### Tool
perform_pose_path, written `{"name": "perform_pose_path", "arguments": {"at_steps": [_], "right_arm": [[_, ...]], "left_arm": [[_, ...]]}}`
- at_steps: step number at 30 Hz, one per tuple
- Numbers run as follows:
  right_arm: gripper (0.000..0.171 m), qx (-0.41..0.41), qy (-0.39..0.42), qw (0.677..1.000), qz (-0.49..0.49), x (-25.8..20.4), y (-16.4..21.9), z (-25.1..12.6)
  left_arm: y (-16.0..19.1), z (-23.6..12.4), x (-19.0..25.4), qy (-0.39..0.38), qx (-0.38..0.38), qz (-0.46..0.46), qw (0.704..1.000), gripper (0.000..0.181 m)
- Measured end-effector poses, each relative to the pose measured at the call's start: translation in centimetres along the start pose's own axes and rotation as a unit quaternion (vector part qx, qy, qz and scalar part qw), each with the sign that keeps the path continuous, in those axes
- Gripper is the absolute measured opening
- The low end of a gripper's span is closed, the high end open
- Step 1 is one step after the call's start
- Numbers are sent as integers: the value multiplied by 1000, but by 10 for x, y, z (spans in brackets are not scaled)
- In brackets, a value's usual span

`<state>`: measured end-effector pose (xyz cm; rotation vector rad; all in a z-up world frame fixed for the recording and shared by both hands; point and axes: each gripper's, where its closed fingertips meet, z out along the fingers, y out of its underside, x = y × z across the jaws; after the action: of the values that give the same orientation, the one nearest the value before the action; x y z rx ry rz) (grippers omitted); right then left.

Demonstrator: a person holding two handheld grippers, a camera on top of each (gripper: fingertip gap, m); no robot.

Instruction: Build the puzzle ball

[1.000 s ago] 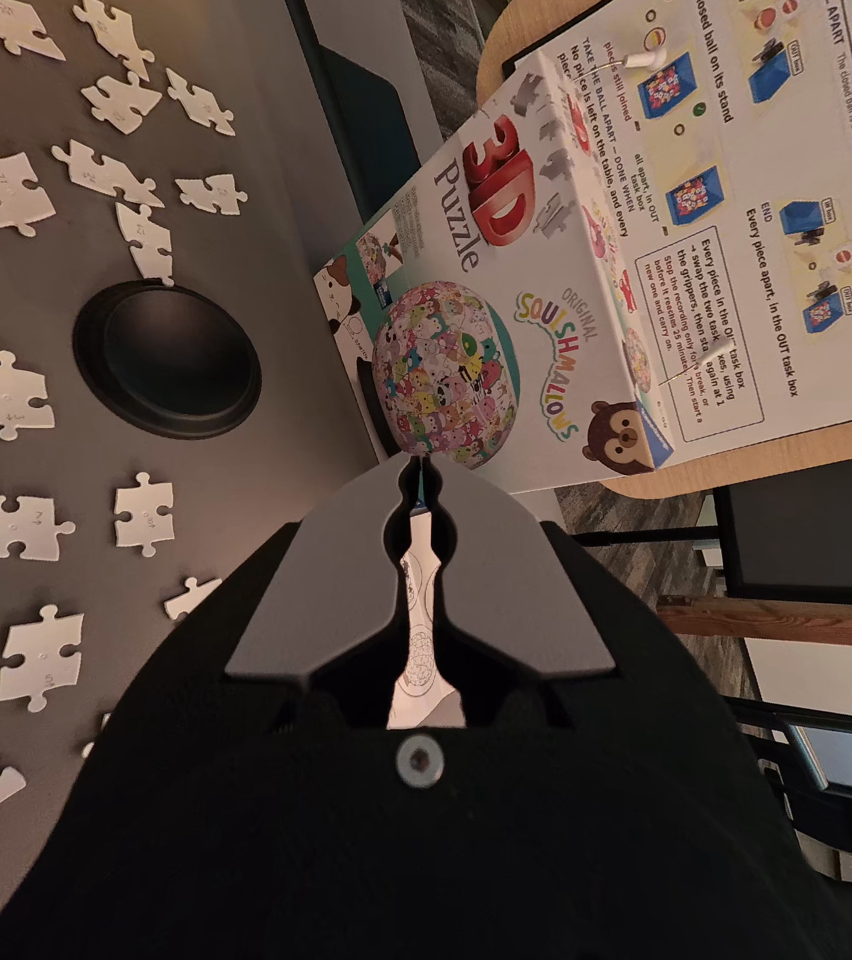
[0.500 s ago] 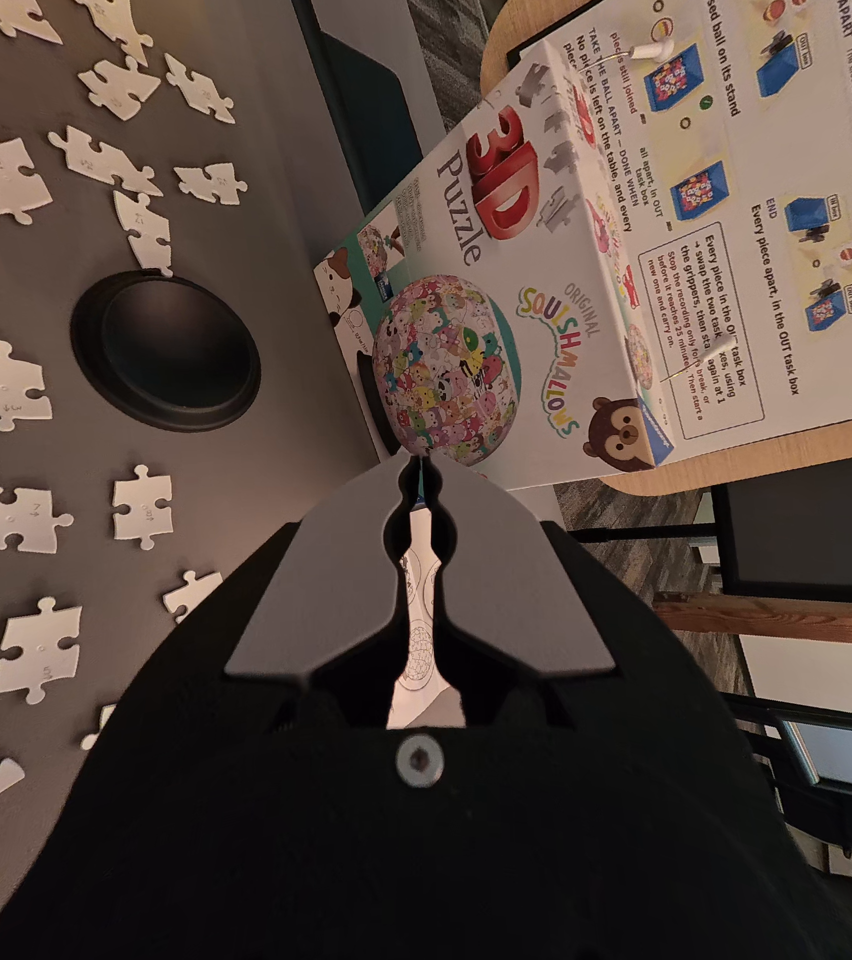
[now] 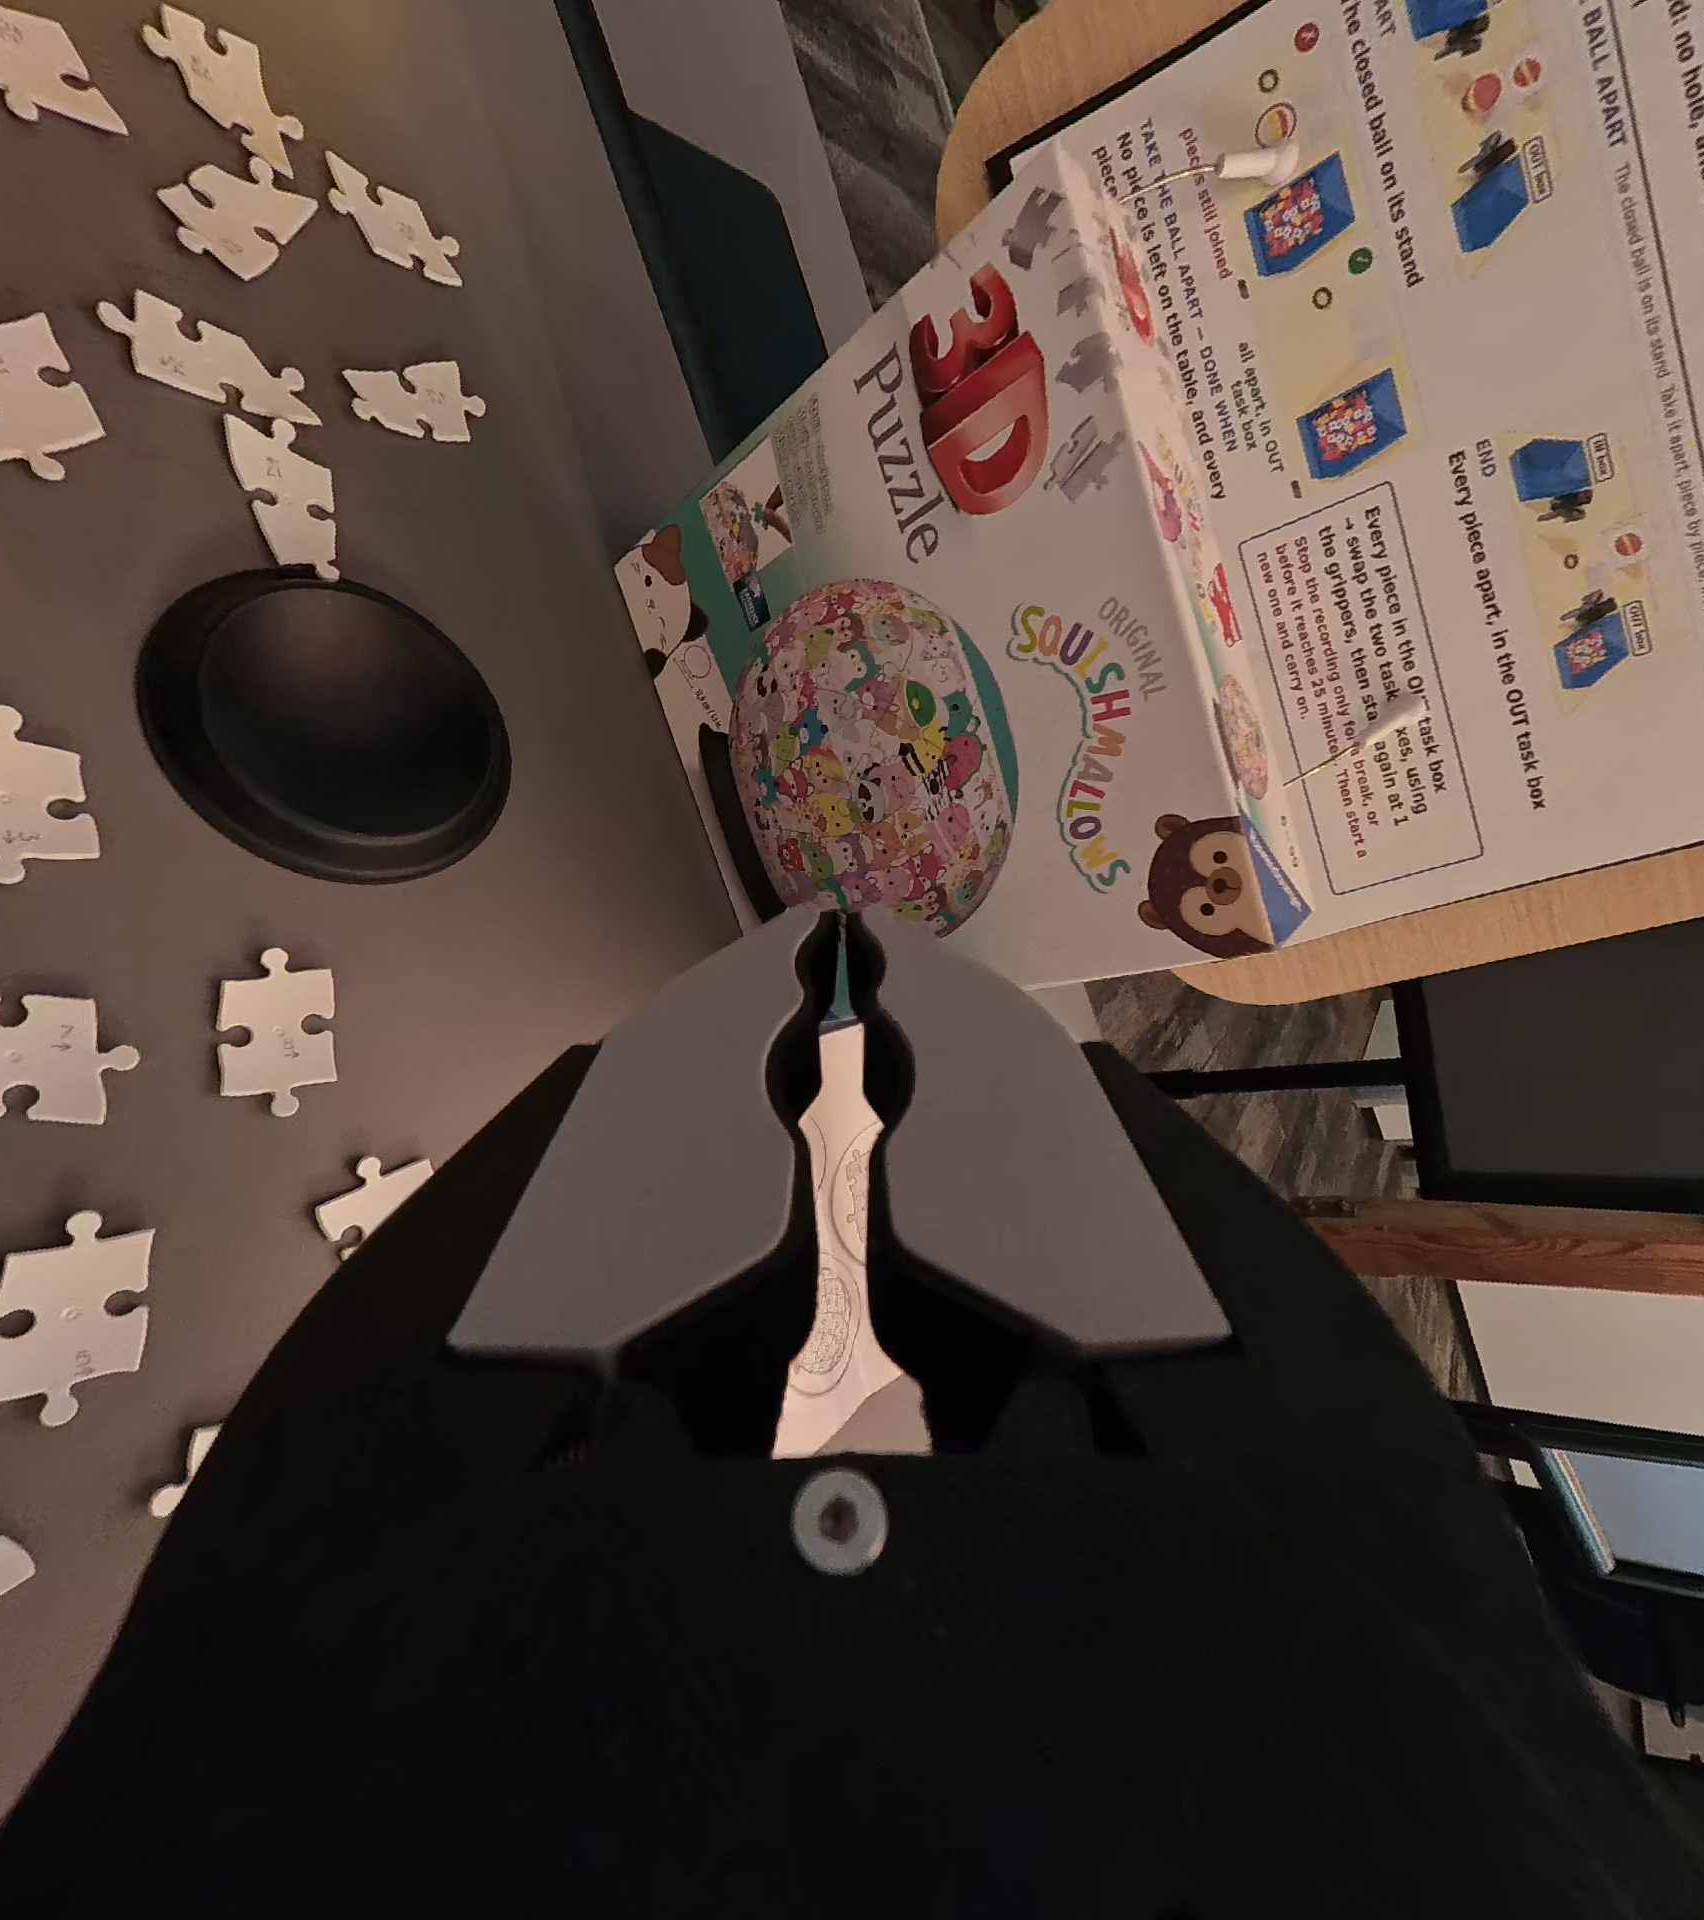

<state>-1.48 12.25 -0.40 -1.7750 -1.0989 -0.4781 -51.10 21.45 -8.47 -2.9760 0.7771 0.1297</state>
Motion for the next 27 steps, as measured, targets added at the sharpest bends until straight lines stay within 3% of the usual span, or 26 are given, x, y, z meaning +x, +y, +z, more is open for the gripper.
{"name": "perform_pose_path", "arguments": {"at_steps": [12, 21, 27], "right_arm": [[4, 23, 28, 999, 3, 8, -8, -3], [7, 131, 134, 982, 30, 44, -37, -36], [16, 165, 166, 970, 64, 59, -45, -58]], "left_arm": [[-10, -15, 8, -2, 45, 22, 999, 30], [-42, -78, 10, 8, 233, -5, 972, 28], [-53, -139, 15, 3, 381, -4, 925, 25]]}}
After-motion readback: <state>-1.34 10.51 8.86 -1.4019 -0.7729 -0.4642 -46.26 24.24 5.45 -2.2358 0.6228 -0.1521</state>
